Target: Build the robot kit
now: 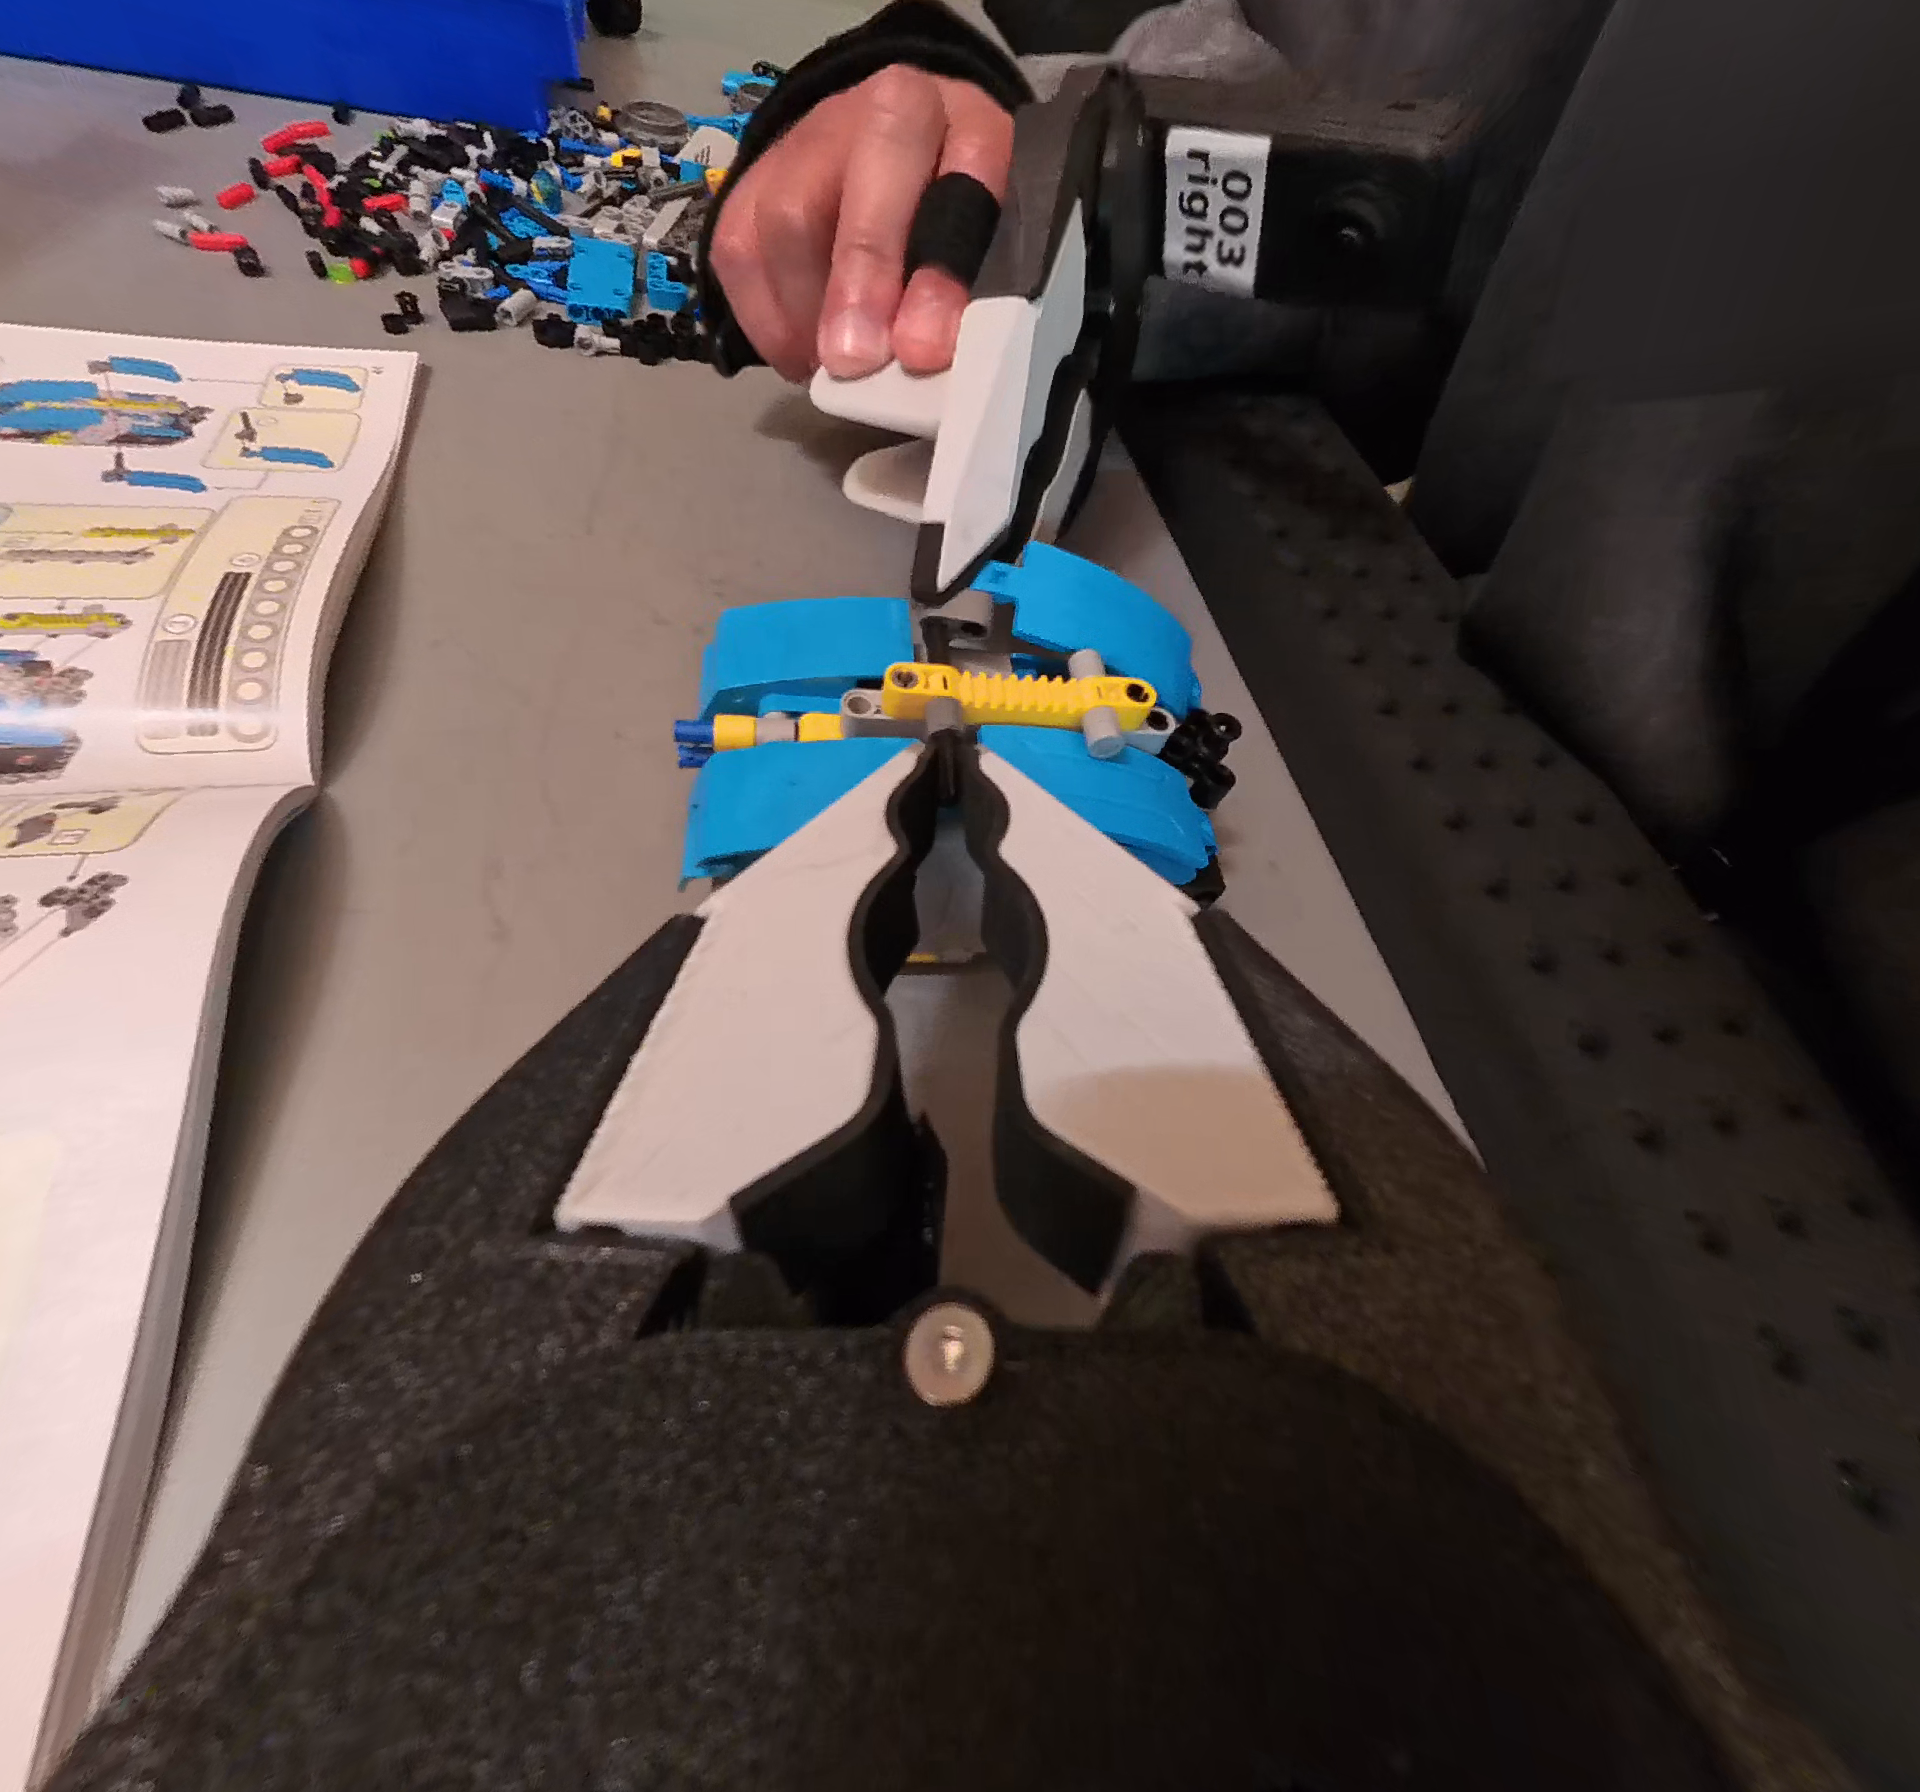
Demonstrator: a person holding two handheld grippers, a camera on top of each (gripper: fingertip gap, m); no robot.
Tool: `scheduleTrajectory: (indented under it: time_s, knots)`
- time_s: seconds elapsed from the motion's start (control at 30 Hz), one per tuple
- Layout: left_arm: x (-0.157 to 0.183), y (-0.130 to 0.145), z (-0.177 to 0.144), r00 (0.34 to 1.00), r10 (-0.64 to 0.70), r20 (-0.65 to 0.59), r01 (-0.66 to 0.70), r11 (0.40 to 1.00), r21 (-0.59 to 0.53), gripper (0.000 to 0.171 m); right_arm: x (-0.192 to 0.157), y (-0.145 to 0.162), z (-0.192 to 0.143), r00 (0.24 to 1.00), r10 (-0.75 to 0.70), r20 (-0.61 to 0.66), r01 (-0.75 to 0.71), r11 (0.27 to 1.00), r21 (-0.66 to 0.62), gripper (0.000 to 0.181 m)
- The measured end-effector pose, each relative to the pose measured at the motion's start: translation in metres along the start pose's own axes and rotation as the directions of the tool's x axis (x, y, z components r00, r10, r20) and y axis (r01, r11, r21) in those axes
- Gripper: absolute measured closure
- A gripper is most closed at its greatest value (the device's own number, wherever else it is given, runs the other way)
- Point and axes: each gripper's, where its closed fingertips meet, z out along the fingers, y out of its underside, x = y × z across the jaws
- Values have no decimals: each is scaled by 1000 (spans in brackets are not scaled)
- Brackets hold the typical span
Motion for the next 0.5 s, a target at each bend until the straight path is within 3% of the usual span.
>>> scheduleTrajectory:
  time_s: [0.17,0.5]
  knots:
    - [0,1,-1,1000,15,-10,-15,1000,-4,168,0,0,0,998,64,16,-66,992,107,174]
    - [0,0,1,1000,18,-19,-19,1000,-5,168,-1,0,0,997,80,15,-81,987,142,175]
